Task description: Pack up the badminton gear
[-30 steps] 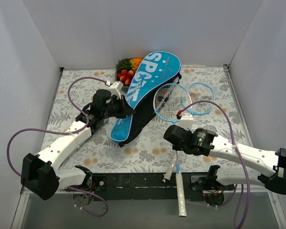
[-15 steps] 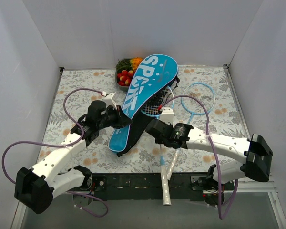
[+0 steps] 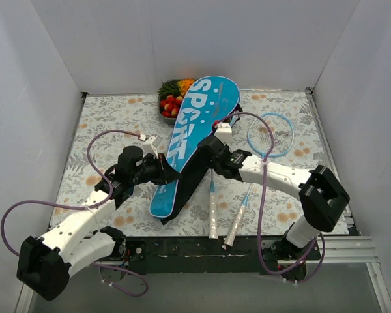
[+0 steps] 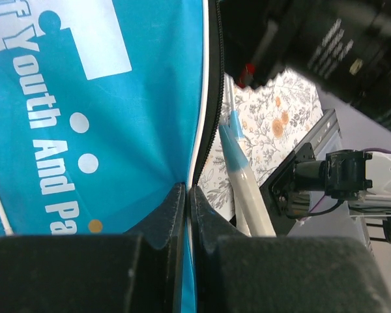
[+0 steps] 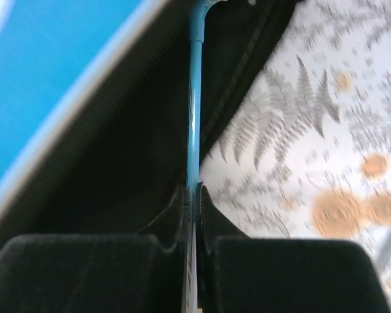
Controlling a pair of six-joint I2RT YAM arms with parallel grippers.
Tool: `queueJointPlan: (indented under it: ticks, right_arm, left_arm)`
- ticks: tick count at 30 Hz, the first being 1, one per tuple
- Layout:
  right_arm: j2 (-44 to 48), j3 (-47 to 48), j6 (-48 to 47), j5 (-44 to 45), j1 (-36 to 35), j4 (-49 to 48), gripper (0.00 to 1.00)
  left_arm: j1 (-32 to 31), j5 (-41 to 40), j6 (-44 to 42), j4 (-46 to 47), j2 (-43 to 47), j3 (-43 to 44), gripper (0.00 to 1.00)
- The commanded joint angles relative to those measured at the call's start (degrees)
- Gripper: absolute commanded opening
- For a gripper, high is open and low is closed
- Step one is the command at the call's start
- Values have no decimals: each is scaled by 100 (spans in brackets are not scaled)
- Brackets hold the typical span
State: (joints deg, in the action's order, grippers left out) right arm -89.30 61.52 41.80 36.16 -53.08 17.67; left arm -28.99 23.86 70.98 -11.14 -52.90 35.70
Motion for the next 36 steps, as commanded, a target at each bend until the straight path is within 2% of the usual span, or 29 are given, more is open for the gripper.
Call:
queueJointPlan:
  ticks: [1,6,15,18,19,20,22,25,31,36]
  right_arm:
    - [-525,703,-663,120,236,-1651,1]
    - [-1036,923,-972,49,447,-2750,1]
    - [-2162,1688,-981,-671,852,-3437,1]
    - [-2154,1627,-1025,-935,913,-3437,20]
    - [-2058,1557,-1025,-1118,931,-3437,30]
    - [-1987,1504,-1042,-1190,948,-3376,35]
    - [-1725,1311,-1077,-1295,957,-3227,45]
    - [-1207,934,-1130,-1392,957,-2866,53]
    - [-170,144,-1060,-1787,975,-1604,59]
    - [860,-1008,-902,-2393,966,-1389,58]
  left_arm:
    - [-10,426,-67,199,-482,314,0]
    - [-10,821,-32,419,-791,552,0]
    - [-10,1358,311,867,-1020,604,0]
    - [-10,1306,162,797,-1125,745,0]
    - [-10,1297,162,797,-1195,762,0]
    - [-10,1280,144,797,-1222,745,0]
    - [-10,1253,135,841,-1283,701,0]
    - [-10,1130,65,894,-1301,578,0]
    - [-10,902,-32,947,-1389,446,0]
    - [-19,779,-111,929,-1468,481,0]
